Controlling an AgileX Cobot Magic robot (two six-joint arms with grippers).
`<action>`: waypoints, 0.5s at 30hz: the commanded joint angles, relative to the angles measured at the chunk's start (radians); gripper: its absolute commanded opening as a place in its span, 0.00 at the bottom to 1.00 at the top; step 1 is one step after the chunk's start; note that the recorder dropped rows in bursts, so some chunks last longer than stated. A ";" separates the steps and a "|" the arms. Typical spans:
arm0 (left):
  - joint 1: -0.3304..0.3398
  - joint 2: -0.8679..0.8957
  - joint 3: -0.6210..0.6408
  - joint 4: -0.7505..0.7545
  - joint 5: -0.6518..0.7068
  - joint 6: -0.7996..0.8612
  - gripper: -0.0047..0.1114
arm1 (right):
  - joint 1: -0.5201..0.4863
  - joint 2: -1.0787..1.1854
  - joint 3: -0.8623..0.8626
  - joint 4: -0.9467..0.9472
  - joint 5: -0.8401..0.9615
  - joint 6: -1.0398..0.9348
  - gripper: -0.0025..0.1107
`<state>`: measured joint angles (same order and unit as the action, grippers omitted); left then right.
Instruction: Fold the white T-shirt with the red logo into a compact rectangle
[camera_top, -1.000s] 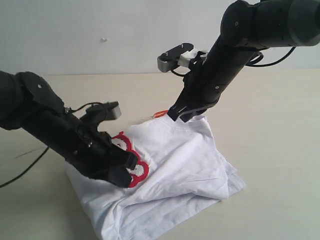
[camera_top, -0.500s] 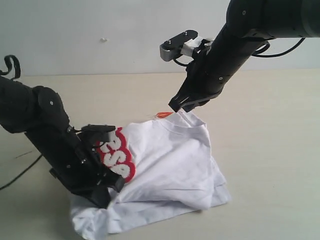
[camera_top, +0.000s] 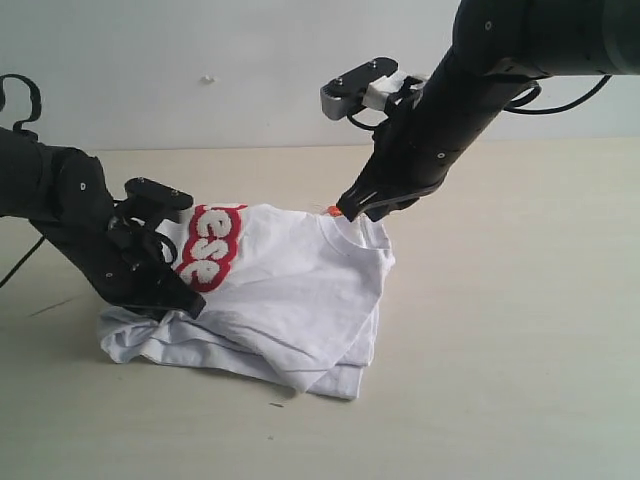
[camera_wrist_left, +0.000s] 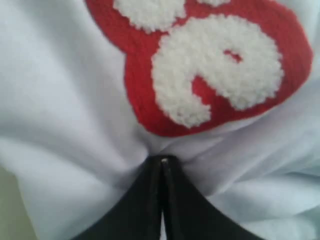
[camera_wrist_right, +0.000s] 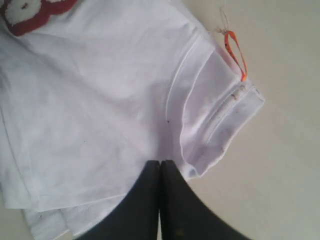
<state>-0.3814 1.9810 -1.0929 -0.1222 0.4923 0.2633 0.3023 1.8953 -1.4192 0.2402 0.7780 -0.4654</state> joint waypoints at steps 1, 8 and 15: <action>-0.051 0.009 -0.002 -0.096 0.027 0.049 0.06 | 0.000 -0.011 -0.004 -0.008 -0.021 0.023 0.02; -0.085 0.009 -0.002 -0.097 0.065 0.051 0.06 | 0.000 -0.011 -0.004 -0.015 -0.011 0.024 0.02; -0.085 0.005 -0.002 -0.137 0.117 0.049 0.06 | 0.000 -0.011 -0.004 -0.015 -0.026 0.024 0.02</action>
<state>-0.4597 1.9816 -1.1020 -0.2199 0.5552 0.3113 0.3023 1.8953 -1.4192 0.2356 0.7663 -0.4456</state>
